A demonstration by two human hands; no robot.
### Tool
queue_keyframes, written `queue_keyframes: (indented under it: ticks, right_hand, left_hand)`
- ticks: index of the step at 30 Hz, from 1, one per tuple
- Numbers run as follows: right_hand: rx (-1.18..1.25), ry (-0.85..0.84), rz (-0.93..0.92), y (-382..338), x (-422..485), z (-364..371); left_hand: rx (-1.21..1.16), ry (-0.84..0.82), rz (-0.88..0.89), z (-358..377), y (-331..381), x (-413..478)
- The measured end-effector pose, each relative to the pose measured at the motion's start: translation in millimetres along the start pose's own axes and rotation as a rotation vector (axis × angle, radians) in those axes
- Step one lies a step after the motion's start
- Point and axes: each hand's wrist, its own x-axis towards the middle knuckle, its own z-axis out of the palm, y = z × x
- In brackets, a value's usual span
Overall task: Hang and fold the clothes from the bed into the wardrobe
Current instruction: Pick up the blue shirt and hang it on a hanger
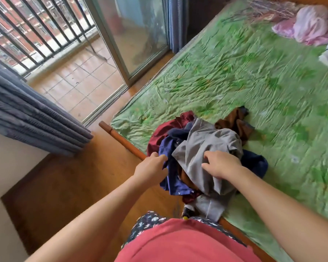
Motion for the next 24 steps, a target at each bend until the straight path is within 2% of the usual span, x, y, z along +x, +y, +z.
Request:
queue_keyframes:
  ticks: [7,14,19,24]
  right_hand:
    - [0.023,-0.004,0.057,1.4,43.6,-15.3]
    - [0.11,-0.032,0.214,-22.6,87.2,-19.6]
    - [0.224,-0.094,0.3,-52.9,132.1,-3.9]
    - [0.341,-0.097,0.283,-82.0,194.8,24.8]
  left_hand:
    - [0.039,-0.078,0.047,-14.6,-15.3,70.9]
    - [0.099,-0.167,0.154,-33.3,-42.5,143.7]
    - [0.102,-0.263,0.216,-28.4,-71.6,197.7]
    - [0.148,-0.374,0.238,-6.7,-94.3,255.1]
